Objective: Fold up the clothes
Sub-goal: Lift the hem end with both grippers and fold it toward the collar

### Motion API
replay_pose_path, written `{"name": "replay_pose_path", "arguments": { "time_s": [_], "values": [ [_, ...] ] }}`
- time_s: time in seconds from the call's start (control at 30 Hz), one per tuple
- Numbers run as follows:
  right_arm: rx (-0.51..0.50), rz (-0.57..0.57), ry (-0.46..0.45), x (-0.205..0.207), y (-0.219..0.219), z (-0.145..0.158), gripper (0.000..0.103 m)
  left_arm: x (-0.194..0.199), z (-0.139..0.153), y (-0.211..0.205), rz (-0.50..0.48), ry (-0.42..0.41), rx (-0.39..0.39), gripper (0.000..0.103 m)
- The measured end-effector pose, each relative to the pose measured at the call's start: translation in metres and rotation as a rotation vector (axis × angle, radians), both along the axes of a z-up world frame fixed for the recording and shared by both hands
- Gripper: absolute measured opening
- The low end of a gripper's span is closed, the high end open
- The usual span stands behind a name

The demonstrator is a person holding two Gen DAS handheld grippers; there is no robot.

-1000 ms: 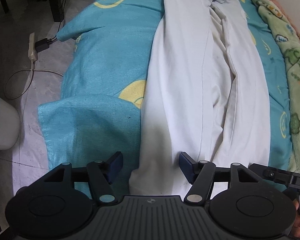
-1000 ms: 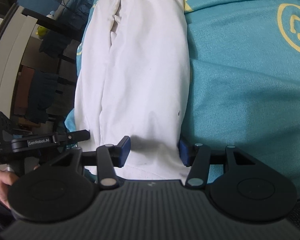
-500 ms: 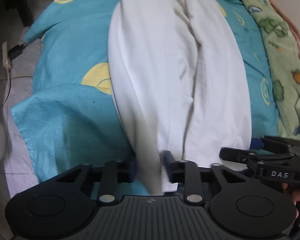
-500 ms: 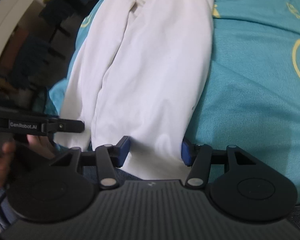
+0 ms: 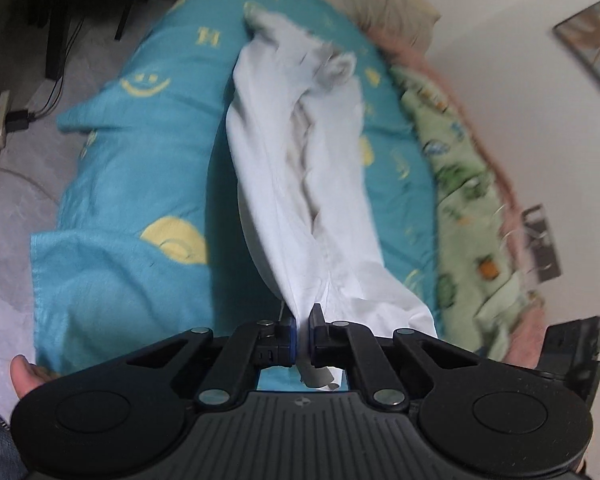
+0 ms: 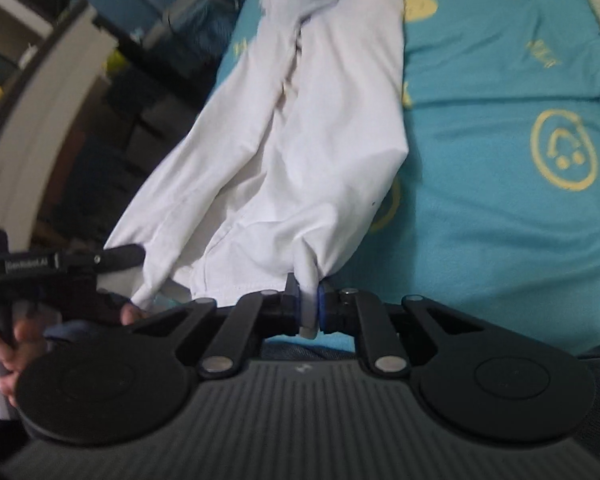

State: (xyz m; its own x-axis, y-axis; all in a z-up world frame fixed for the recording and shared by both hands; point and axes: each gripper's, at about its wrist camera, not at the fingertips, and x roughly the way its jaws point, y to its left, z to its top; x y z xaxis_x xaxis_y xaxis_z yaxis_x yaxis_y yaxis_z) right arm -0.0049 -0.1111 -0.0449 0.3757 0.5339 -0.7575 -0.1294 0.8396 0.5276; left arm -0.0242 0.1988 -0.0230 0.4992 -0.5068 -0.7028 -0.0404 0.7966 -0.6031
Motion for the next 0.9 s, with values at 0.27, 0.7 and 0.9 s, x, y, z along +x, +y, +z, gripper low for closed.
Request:
{"name": "replay_pose_path", "arguments": {
  "time_s": [0.27, 0.7, 0.9],
  "values": [
    [0.073, -0.112, -0.182, -0.050, -0.035, 0.077, 0.011, -0.064, 0.075, -0.011, 0.024, -0.150, -0.078, 0.004],
    [0.189, -0.071, -0.231, -0.098, -0.062, 0.084, 0.011, -0.107, 0.080, -0.019, -0.021, -0.204, -0.067, 0.005],
    [0.164, -0.131, -0.248, -0.030, -0.055, 0.082, 0.011, -0.027, 0.072, -0.006, 0.041, -0.206, -0.080, 0.005]
  ]
}}
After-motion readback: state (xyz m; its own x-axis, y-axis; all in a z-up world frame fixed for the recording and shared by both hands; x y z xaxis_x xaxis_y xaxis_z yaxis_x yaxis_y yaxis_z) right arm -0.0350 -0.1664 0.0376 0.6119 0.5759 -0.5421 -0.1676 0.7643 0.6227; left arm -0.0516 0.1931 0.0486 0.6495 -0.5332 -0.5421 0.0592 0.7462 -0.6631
